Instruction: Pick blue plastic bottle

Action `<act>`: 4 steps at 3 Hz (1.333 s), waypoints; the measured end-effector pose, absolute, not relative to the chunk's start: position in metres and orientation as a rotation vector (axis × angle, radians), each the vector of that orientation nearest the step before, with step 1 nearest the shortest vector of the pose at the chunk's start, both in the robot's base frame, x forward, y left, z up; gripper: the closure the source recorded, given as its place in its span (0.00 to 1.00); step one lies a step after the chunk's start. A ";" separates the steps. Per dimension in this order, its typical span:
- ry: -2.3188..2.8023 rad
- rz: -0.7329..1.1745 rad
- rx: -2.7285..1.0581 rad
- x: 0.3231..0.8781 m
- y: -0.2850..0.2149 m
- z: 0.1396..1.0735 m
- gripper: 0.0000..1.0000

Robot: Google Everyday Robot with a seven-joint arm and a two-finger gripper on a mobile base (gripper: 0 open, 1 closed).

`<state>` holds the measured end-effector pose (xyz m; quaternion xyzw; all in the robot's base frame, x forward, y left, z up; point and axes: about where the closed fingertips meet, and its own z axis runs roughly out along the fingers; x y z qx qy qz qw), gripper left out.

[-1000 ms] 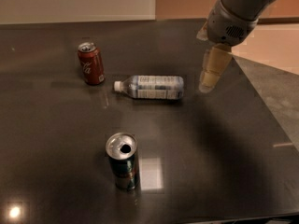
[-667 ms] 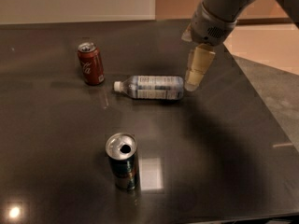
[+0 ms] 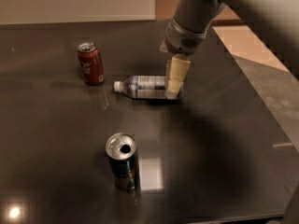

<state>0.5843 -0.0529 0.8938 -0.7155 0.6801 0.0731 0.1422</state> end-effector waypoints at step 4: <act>1.947 0.234 -2.228 0.575 -0.013 0.849 0.19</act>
Offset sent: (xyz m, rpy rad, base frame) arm -0.0152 0.0473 -0.0424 -0.0726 0.0720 0.1172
